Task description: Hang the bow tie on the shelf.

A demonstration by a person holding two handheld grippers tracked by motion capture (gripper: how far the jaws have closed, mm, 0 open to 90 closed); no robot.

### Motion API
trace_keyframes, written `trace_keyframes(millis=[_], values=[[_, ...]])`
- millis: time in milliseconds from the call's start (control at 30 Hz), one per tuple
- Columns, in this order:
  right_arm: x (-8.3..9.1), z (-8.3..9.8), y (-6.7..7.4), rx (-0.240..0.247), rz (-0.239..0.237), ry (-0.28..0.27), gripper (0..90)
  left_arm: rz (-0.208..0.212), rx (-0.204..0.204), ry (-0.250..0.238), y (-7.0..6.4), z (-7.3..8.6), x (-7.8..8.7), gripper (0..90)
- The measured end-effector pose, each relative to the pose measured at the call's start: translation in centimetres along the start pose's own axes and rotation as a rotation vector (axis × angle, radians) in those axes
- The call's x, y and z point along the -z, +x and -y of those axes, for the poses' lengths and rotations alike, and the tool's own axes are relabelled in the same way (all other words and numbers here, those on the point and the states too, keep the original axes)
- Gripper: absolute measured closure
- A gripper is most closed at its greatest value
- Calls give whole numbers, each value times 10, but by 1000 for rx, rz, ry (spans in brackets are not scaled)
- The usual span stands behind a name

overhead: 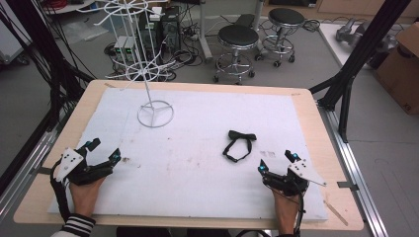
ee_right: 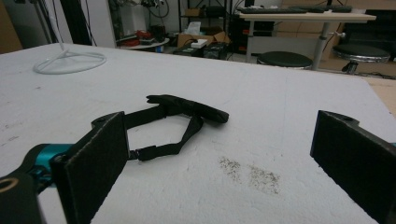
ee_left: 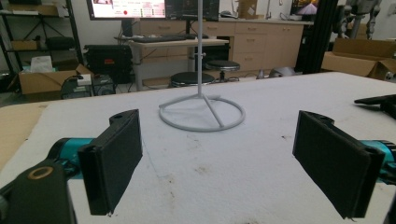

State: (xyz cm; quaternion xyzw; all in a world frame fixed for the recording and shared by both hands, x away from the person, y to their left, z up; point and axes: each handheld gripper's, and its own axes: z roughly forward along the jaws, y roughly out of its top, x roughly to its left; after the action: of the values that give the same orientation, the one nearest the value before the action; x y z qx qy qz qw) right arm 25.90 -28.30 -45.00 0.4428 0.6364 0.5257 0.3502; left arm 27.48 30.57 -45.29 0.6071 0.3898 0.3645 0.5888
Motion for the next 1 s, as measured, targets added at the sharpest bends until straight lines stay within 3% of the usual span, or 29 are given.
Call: trace_keyframes(millis=[767,1000], values=[[2,1,-1,-5,-7,-24,34,6,9,4,0,0,-1,172],[0,-1,-2,-7,-17,0,35,6,10,6,1,0,-1,170]])
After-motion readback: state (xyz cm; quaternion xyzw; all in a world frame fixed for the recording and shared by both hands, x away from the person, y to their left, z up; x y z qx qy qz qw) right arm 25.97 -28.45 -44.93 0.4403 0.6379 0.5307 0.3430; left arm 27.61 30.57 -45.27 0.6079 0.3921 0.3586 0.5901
